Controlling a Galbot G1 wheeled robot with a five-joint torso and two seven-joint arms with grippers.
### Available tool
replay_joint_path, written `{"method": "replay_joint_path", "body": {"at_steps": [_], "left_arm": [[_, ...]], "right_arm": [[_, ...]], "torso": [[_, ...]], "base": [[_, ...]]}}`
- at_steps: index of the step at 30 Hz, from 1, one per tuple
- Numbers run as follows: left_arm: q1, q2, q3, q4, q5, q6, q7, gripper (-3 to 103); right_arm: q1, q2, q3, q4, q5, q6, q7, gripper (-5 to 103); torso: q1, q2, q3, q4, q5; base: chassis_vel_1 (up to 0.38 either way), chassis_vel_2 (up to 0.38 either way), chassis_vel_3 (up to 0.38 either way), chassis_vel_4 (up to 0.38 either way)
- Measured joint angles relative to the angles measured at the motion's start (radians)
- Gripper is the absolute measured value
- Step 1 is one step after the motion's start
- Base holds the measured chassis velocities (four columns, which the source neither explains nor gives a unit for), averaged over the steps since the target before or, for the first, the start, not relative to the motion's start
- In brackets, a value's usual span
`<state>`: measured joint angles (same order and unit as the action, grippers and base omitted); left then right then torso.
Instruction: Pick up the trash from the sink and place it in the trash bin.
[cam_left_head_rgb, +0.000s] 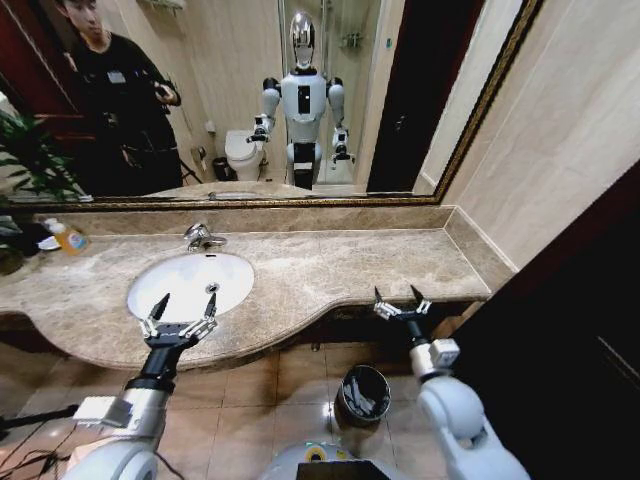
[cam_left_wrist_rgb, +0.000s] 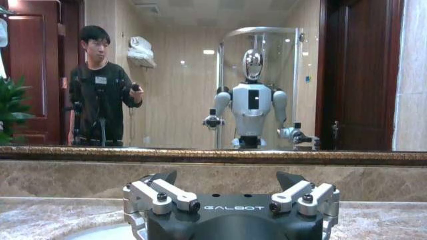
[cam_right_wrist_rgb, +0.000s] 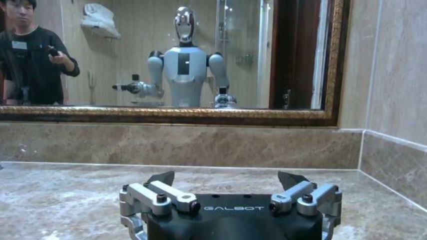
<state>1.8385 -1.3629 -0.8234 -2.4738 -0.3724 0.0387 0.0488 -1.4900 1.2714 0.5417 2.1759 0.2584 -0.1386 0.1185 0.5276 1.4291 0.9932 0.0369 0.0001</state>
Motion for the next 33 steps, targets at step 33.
{"method": "replay_joint_path", "body": {"at_steps": [33], "left_arm": [[0.0,0.0,0.0,0.0,0.0,0.0,0.0,100]], "right_arm": [[-0.065,-0.071,0.164,-0.081,0.169,0.182,-0.139,100]], "torso": [[0.0,0.0,0.0,-0.0001,-0.0001]], "base": [[0.0,0.0,0.0,0.0]]}}
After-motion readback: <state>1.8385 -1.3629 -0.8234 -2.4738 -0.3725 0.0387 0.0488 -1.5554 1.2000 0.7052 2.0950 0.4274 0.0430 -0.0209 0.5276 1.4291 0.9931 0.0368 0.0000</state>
